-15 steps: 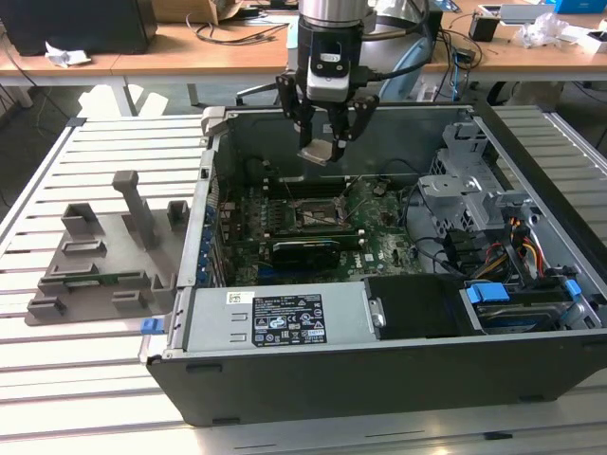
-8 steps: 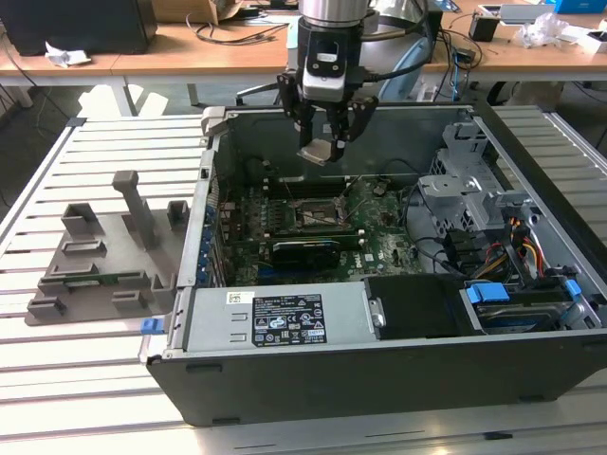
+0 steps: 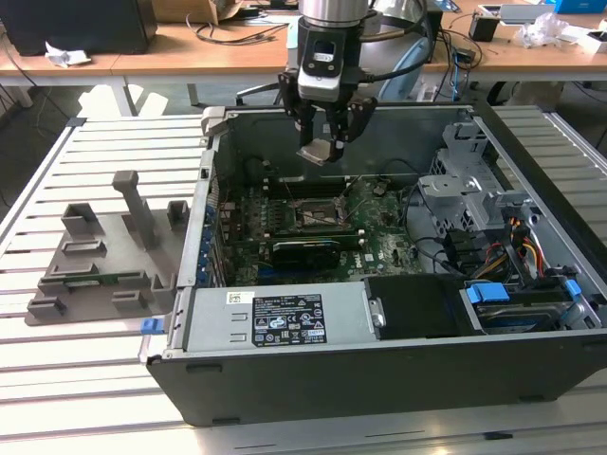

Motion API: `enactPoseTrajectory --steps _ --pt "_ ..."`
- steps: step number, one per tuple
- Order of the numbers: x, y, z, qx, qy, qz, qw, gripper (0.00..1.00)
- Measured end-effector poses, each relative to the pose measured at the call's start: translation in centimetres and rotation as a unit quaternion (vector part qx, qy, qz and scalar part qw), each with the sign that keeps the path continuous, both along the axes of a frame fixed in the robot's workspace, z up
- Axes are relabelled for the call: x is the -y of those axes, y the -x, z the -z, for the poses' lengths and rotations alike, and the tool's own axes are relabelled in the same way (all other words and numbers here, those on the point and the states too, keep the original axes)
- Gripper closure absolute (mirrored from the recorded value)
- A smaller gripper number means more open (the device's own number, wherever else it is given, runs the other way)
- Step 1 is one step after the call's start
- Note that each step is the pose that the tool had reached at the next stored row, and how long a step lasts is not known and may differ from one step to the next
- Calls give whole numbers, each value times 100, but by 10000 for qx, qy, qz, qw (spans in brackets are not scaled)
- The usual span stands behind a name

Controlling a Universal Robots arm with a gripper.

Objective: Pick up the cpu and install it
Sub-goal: 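Place the cpu into insertion slot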

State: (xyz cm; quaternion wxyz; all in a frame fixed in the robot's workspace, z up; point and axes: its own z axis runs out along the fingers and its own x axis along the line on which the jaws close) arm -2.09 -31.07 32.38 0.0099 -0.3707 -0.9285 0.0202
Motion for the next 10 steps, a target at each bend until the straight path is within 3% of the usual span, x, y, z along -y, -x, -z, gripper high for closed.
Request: enactPoseTrajectory --steps 10 --pt "0 0 0 0 1 249 9997 45"
